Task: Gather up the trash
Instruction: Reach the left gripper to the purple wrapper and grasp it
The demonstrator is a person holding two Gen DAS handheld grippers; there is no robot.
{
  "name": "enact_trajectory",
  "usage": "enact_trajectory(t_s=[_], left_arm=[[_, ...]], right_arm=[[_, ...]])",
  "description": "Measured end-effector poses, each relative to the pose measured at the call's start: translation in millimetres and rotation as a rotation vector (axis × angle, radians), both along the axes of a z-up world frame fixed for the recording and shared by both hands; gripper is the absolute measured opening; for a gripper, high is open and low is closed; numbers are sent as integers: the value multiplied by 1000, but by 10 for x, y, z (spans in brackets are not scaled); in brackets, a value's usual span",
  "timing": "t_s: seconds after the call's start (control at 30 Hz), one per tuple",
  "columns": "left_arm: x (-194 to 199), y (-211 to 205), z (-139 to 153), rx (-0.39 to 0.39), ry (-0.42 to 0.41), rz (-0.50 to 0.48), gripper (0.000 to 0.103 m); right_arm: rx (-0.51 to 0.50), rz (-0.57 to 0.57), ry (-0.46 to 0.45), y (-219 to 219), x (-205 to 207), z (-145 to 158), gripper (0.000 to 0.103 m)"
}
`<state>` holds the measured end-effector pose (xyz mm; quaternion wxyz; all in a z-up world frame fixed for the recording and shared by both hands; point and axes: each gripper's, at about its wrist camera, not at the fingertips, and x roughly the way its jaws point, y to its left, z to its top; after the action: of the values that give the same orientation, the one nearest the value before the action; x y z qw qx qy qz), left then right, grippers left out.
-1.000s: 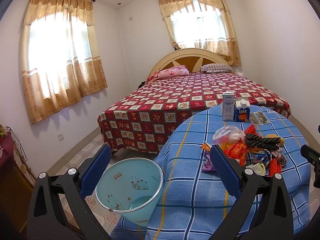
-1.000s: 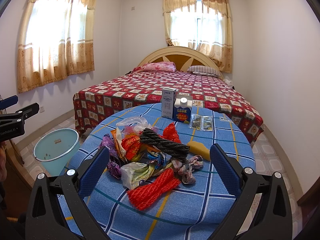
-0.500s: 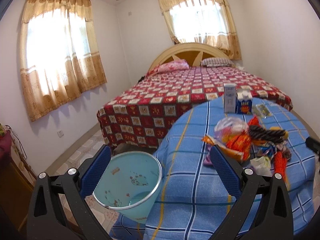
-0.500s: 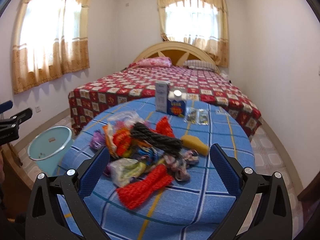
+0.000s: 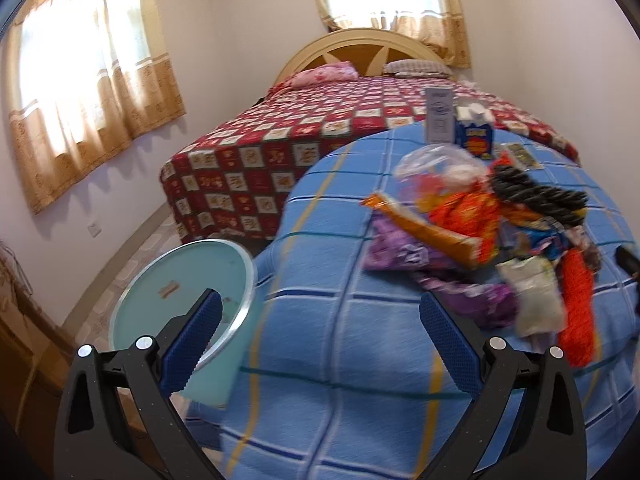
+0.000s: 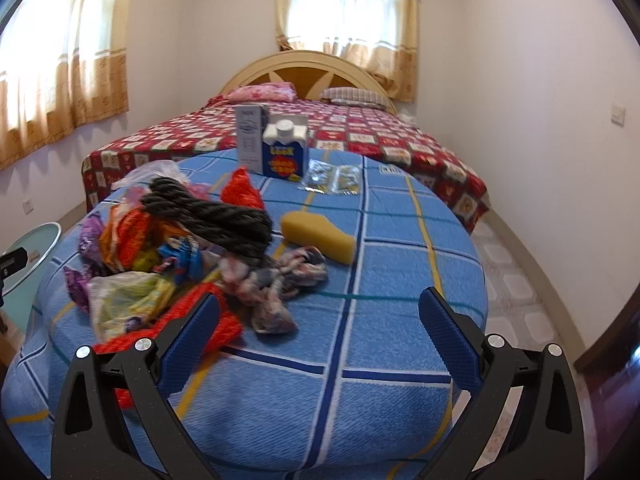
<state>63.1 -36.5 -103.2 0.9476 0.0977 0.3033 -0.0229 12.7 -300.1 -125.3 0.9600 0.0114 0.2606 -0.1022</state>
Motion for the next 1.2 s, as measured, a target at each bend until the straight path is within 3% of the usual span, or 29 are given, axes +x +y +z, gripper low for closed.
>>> enact_trajectory(t_s=[0.23,0.43,0.53,0.83,1.0,1.2], left_arm=[[121,-392,-71,9,23,-38,97],[368,-90,-158,36,53,62,97],[273,-69,-192,9,104,35,97],[94,-458,-162,-18,92,-51,97],[188,-457,-257,32,95,-30,97],[326,-102,-276,113,83,34,97]], right_arm=[[42,-27,-12,-192,4,-56,98],[49,-38,-16,-276,16,-107,98],[59,-42,-3,-316,36,-163,98],[54,-13,10,-242,41,-214,98],[50,-7,10,-200,43,-227,98],[44,2,12,-175,56,-238,98]])
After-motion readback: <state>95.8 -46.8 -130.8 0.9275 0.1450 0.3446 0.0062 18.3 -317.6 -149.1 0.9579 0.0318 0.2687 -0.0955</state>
